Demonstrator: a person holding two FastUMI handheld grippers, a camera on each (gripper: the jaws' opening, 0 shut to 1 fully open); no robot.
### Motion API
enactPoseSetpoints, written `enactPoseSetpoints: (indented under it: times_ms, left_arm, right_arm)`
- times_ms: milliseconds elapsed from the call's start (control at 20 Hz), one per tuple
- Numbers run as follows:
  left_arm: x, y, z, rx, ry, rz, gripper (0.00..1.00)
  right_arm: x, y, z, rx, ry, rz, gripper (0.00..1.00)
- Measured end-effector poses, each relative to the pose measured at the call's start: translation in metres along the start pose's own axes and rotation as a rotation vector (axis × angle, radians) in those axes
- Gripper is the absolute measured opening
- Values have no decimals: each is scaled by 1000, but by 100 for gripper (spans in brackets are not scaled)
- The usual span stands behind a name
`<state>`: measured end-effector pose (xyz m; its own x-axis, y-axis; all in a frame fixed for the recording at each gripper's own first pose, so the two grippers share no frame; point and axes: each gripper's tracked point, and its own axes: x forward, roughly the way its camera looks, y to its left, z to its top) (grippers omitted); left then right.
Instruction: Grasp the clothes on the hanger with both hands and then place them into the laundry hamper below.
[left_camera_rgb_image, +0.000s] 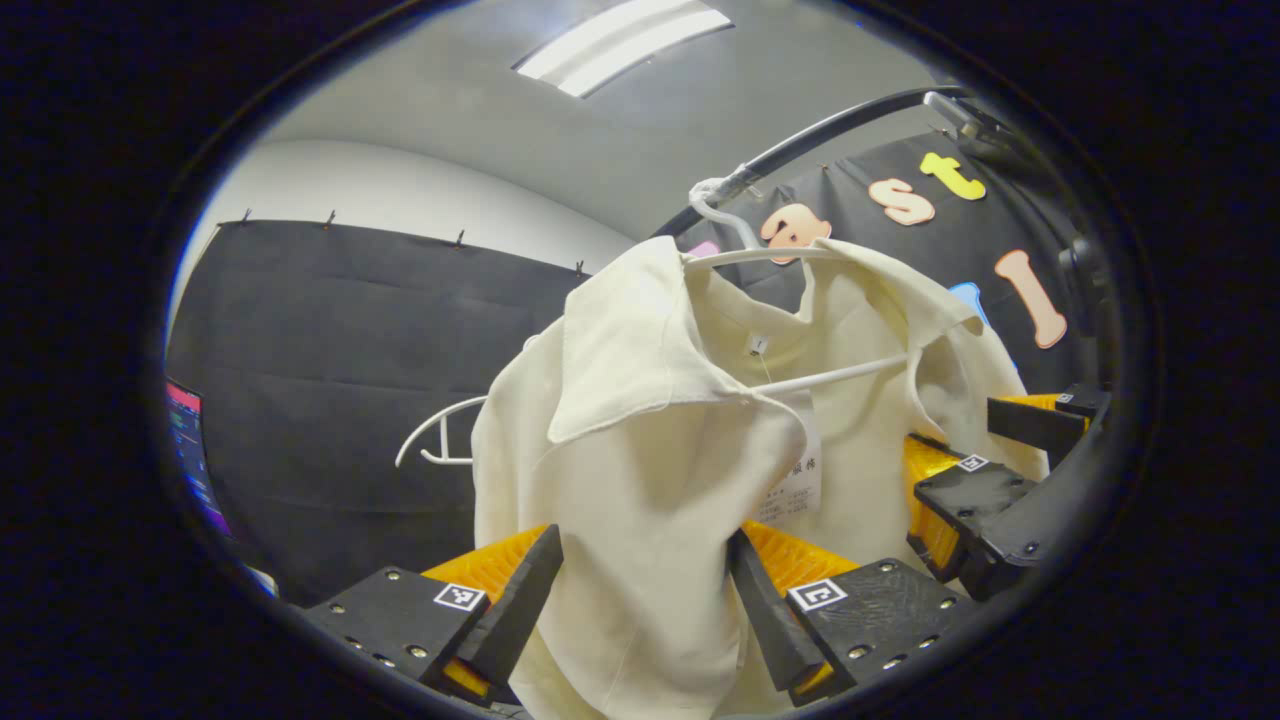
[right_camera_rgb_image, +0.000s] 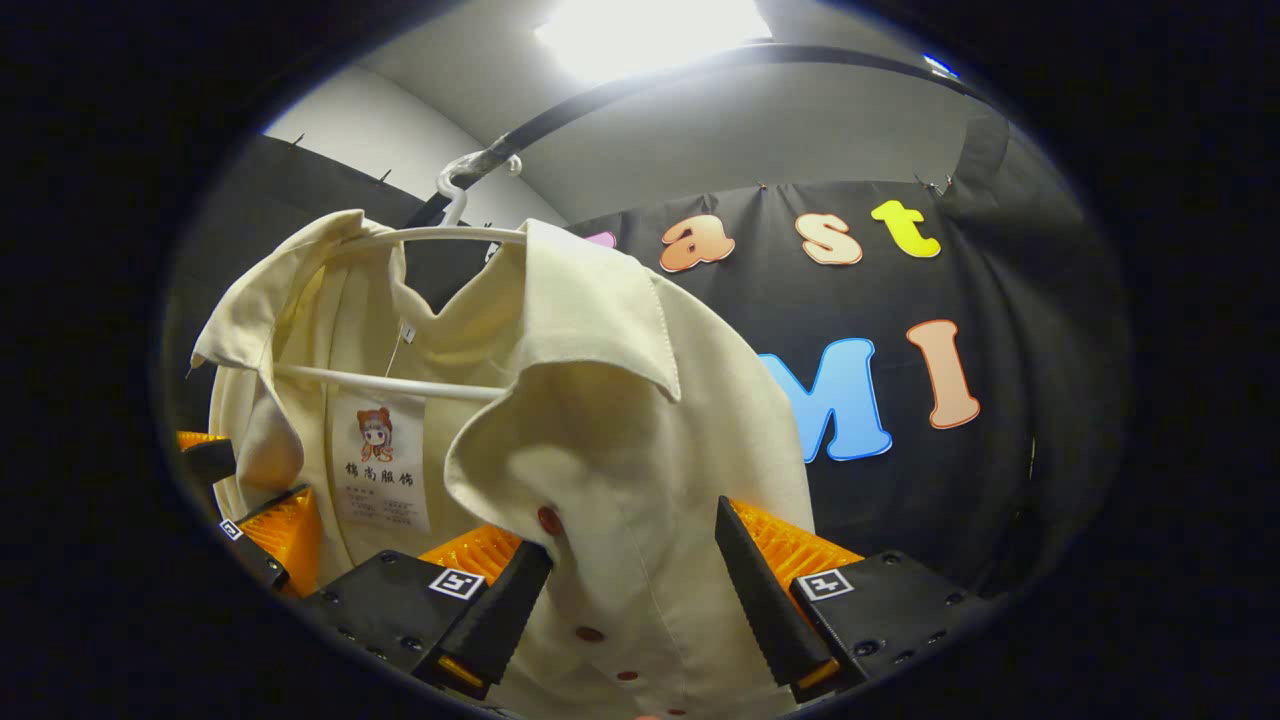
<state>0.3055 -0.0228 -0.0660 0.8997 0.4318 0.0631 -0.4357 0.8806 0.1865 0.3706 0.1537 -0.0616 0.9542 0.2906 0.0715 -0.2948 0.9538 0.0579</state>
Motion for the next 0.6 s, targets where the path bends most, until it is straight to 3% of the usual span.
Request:
enactPoseSetpoints:
  times_ms: [100, 150, 250, 300, 350, 400, 500, 600]
  left_arm:
    - [9, -2, 0, 3, 2, 2, 92]
    - [12, -4, -1, 9, 5, -1, 89]
    - [13, 1, 2, 19, -4, -6, 79]
    - [13, 3, 3, 26, -9, -15, 61]
    - [8, 6, 7, 31, -17, -18, 56]
    - [4, 11, 12, 32, -24, -13, 35]
    - [-3, 24, 19, 12, -41, 0, 14]
    - [-11, 43, 23, 6, -54, 31, 2]
  right_arm:
    - [6, -5, 6, -14, -12, -9, 95]
    - [8, -9, 9, -24, -16, -22, 86]
    - [10, -19, 12, -49, -20, -64, 45]
    - [9, -26, 15, -65, -26, -94, 25]
    - [9, -37, 20, -87, -41, -133, 14]
    - [9, -42, 24, -107, -50, -137, 10]
    - [11, -51, 27, -135, -48, -147, 9]
    - [12, -61, 40, -147, -86, -173, 2]
